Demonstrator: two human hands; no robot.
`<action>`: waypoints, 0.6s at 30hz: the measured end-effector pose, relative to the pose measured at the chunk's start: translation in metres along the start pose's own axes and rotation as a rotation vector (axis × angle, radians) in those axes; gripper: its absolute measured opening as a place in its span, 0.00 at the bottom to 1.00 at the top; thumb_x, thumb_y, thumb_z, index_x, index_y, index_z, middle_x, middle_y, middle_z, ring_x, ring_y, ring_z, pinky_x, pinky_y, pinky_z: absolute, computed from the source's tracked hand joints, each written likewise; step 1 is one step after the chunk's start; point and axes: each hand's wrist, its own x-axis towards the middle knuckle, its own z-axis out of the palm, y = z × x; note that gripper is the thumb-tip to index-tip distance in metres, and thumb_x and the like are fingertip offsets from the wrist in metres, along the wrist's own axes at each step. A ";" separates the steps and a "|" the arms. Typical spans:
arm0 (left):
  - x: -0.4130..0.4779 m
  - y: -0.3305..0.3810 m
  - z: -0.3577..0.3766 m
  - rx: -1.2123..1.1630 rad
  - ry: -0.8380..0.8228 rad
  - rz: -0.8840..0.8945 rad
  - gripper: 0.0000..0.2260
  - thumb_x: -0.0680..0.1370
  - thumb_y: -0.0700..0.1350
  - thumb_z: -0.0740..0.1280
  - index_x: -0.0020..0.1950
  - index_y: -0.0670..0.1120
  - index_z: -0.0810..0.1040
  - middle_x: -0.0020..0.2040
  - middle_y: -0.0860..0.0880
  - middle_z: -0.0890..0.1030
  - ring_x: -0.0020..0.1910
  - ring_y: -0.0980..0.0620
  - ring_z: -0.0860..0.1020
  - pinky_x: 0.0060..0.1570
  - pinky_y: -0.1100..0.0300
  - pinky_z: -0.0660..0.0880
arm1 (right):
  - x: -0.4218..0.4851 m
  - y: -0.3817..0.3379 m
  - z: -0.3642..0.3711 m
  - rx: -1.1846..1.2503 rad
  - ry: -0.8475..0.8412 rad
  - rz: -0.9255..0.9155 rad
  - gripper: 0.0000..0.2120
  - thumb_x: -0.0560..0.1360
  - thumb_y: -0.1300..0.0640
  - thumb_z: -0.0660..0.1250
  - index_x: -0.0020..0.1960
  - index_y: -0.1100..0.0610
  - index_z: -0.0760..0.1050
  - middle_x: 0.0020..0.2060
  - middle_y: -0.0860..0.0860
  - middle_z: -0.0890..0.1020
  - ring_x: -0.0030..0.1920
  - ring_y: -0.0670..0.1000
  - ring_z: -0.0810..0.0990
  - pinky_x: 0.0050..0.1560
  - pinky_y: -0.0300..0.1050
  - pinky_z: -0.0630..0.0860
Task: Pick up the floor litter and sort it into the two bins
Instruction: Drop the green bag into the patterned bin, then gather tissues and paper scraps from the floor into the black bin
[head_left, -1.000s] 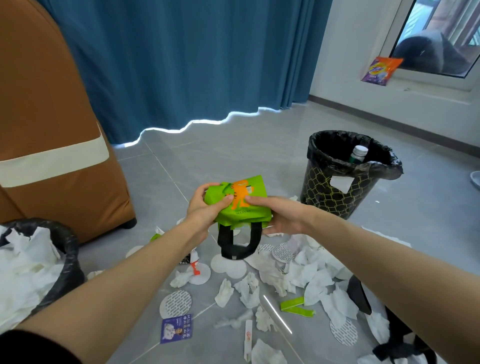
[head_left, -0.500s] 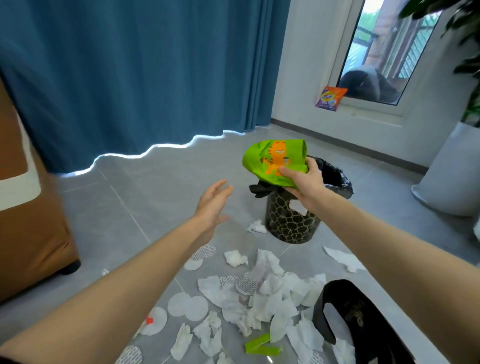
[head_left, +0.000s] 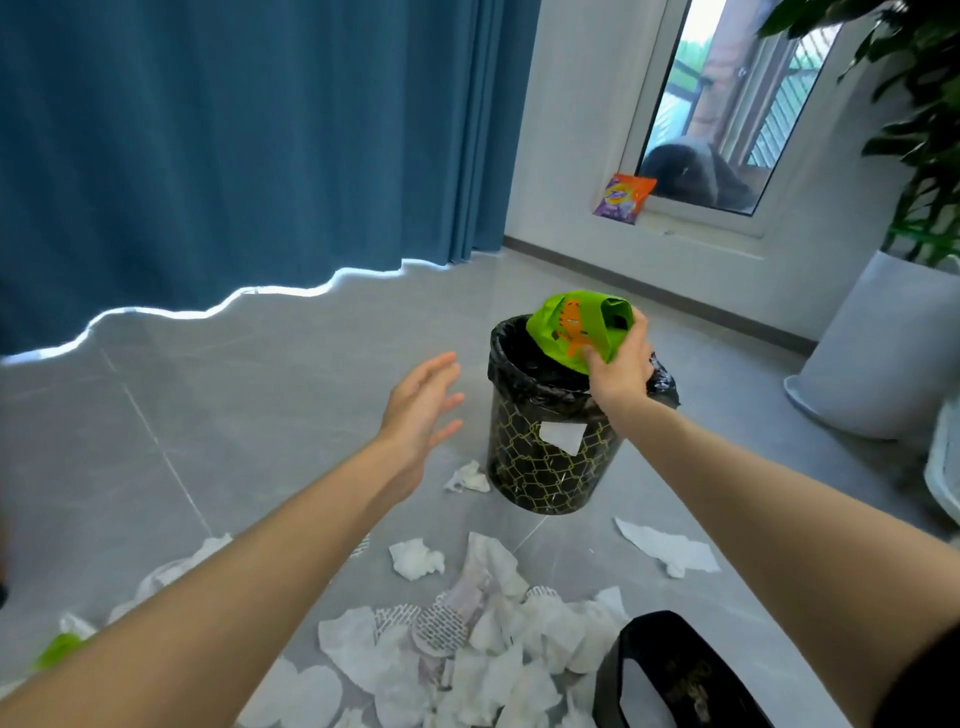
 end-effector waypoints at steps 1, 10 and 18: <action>0.001 -0.006 -0.001 -0.013 0.005 -0.015 0.12 0.80 0.46 0.61 0.63 0.52 0.74 0.66 0.51 0.73 0.60 0.51 0.75 0.57 0.55 0.73 | 0.004 0.002 0.002 -0.095 -0.035 -0.003 0.32 0.77 0.61 0.64 0.75 0.47 0.51 0.72 0.56 0.60 0.72 0.60 0.56 0.71 0.57 0.56; 0.006 -0.050 -0.023 0.010 0.047 -0.124 0.12 0.80 0.45 0.61 0.63 0.51 0.73 0.66 0.49 0.73 0.62 0.48 0.74 0.59 0.53 0.72 | -0.013 0.025 0.026 -0.559 -0.193 -0.153 0.24 0.81 0.60 0.54 0.76 0.51 0.57 0.77 0.53 0.53 0.77 0.55 0.50 0.73 0.62 0.44; -0.007 -0.051 -0.055 0.104 0.091 -0.135 0.12 0.80 0.44 0.61 0.64 0.51 0.73 0.64 0.50 0.75 0.57 0.50 0.76 0.56 0.55 0.73 | -0.061 0.019 0.037 -0.389 -0.077 -0.460 0.18 0.77 0.62 0.58 0.66 0.57 0.72 0.65 0.53 0.73 0.67 0.53 0.65 0.70 0.47 0.62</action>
